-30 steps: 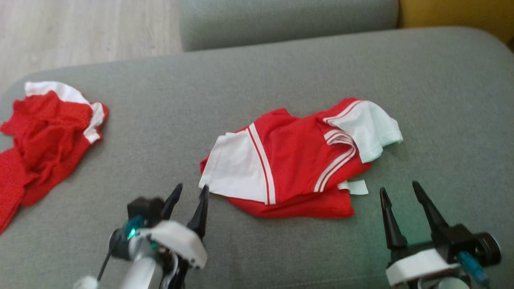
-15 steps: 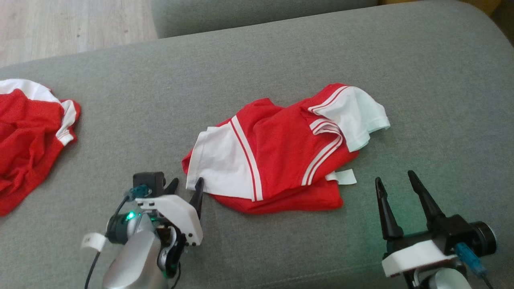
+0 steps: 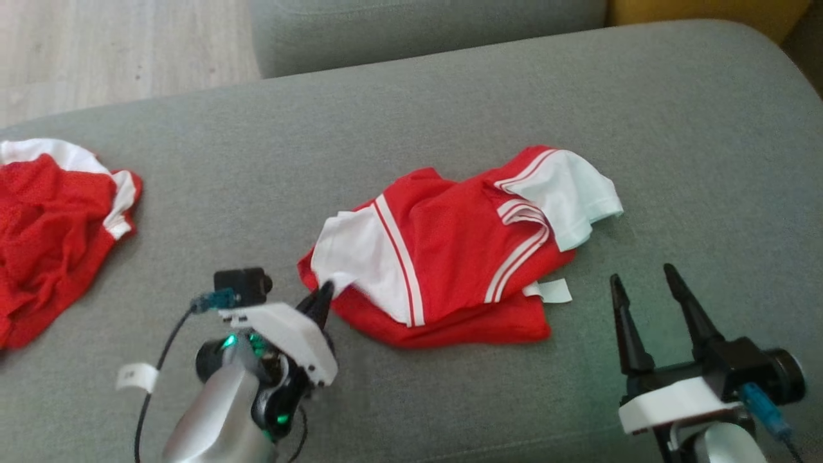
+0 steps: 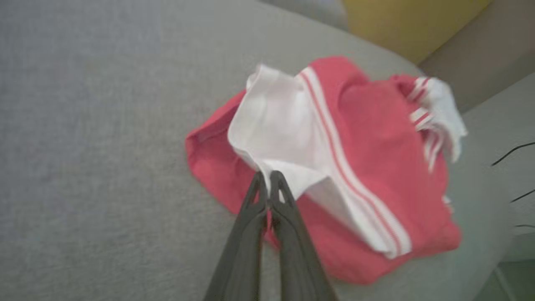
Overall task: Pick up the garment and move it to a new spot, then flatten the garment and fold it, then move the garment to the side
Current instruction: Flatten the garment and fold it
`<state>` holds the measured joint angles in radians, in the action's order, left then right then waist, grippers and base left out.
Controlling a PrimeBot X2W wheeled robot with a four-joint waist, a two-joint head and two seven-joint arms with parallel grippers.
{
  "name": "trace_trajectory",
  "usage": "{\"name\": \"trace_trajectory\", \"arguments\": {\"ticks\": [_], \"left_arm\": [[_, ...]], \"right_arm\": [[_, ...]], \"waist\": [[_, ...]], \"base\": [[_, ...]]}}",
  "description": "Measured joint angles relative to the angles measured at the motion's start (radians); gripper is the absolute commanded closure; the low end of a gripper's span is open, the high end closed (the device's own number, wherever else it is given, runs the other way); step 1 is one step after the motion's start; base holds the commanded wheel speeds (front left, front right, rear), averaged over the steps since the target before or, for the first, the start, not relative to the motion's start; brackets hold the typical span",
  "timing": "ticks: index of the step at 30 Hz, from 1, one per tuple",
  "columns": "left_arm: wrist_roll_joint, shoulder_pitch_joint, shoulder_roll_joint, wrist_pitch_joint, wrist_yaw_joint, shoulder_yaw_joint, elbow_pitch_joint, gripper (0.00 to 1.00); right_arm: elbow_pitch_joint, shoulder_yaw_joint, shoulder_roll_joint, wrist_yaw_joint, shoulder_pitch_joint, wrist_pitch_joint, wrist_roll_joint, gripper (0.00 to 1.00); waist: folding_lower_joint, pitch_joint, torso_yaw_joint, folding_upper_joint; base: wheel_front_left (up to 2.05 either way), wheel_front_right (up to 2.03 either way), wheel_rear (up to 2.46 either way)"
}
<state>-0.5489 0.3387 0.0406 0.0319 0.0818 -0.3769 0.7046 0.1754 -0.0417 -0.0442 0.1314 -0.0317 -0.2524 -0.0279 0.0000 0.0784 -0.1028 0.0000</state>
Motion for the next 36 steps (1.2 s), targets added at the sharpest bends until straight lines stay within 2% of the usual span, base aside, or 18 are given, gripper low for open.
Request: {"name": "trace_trajectory", "arguments": {"ticks": [4,7,12,16,21,30,36], "left_arm": [[-0.074,-0.029,0.013,0.051,0.012,0.031,-0.253,1.0],[-0.119,-0.028,0.066,0.125,0.012,0.076,-0.513,1.0],[-0.23,-0.029,0.141,0.281,-0.026,0.148,-0.876,1.0],[-0.323,-0.029,0.16,0.366,-0.055,0.196,-1.048,1.0],[-0.38,-0.024,0.202,0.417,-0.075,0.264,-1.127,1.0],[-0.459,0.109,0.251,0.45,-0.092,0.384,-1.136,1.0],[-0.452,0.194,0.286,0.47,-0.092,0.391,-1.091,1.0]], "right_arm": [[-0.006,0.018,0.0,0.0,-0.004,0.0,-0.008,0.0],[-0.006,0.017,0.0,0.0,-0.009,0.0,-0.009,0.0],[-0.001,0.005,0.0,0.0,-0.024,0.0,-0.008,0.0],[0.0,-0.01,0.0,0.0,-0.024,0.0,-0.007,0.0],[0.001,-0.01,0.0,0.0,-0.024,0.0,-0.007,0.0],[0.003,-0.01,0.0,0.0,-0.023,0.0,-0.007,0.0],[0.005,-0.012,0.0,0.0,-0.023,0.0,-0.007,0.0]], "waist": [[0.0,-0.021,0.022,0.0],[0.0,-0.039,0.039,0.0],[0.0,-0.071,0.05,0.0],[0.0,-0.084,0.046,0.0],[0.0,-0.091,0.036,0.0],[0.0,-0.098,0.016,0.0],[0.0,-0.099,0.006,0.0]], "base": [[0.0,0.0,0.0],[0.0,0.0,0.0],[0.0,0.0,0.0],[0.0,0.0,0.0],[0.0,0.0,0.0],[0.0,0.0,0.0],[0.0,0.0,0.0]]}}
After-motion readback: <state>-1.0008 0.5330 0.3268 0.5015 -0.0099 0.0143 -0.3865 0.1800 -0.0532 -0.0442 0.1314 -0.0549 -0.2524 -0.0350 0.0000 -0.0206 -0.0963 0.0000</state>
